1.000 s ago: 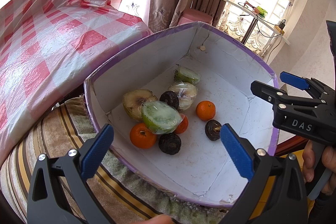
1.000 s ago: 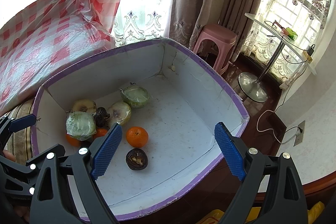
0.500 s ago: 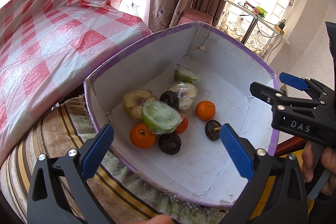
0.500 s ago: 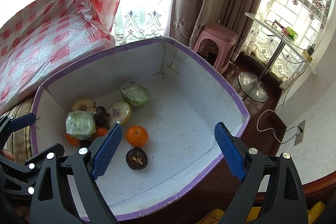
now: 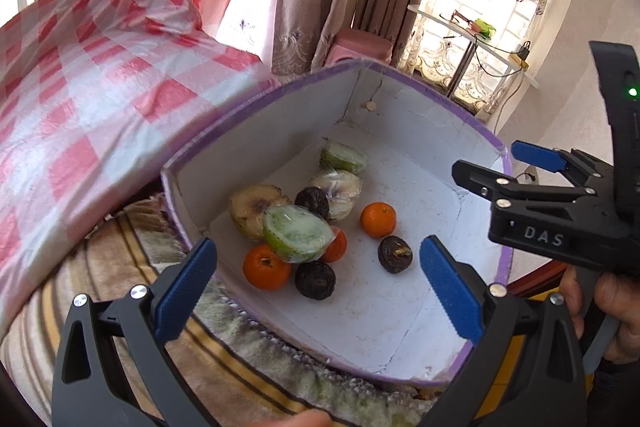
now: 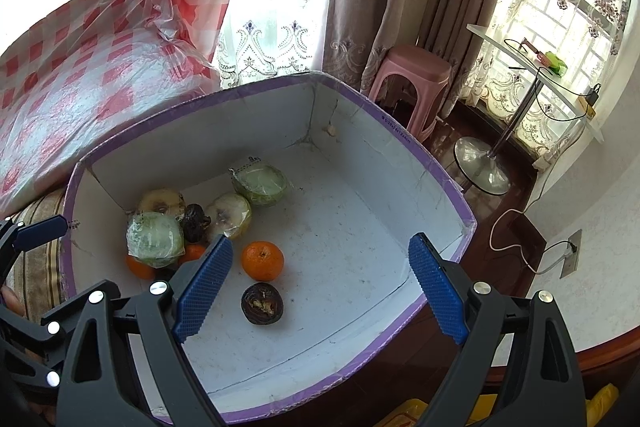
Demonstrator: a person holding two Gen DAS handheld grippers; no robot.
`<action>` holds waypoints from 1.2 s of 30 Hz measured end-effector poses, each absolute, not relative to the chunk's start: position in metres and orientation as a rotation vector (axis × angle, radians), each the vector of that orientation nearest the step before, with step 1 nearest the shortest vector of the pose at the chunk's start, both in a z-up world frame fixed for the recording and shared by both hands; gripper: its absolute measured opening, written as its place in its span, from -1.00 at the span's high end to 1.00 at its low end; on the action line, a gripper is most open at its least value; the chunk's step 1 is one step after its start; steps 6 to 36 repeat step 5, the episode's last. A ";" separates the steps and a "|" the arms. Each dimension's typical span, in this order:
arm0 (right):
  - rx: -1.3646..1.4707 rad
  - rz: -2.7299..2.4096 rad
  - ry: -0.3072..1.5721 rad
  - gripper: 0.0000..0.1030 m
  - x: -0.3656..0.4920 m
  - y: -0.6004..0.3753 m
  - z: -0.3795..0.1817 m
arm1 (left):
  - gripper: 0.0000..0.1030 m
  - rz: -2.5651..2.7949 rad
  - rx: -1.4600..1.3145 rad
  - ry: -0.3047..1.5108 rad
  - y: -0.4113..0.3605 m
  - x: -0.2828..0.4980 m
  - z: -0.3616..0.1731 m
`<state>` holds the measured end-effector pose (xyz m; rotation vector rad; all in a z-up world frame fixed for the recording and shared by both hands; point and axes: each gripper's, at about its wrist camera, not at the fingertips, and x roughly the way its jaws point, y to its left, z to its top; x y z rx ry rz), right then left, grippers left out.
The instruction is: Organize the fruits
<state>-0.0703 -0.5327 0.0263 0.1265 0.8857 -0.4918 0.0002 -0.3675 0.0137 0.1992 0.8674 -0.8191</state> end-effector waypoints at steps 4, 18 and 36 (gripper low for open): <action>0.137 -0.388 0.793 -0.69 -0.060 -0.496 0.061 | -0.97 -0.747 0.149 0.778 -0.299 -0.008 0.057; 0.129 -0.343 0.784 -0.69 -0.053 -0.479 0.066 | -0.97 -0.703 0.126 0.766 -0.271 -0.007 0.063; 0.129 -0.343 0.784 -0.69 -0.053 -0.479 0.066 | -0.97 -0.703 0.126 0.766 -0.271 -0.007 0.063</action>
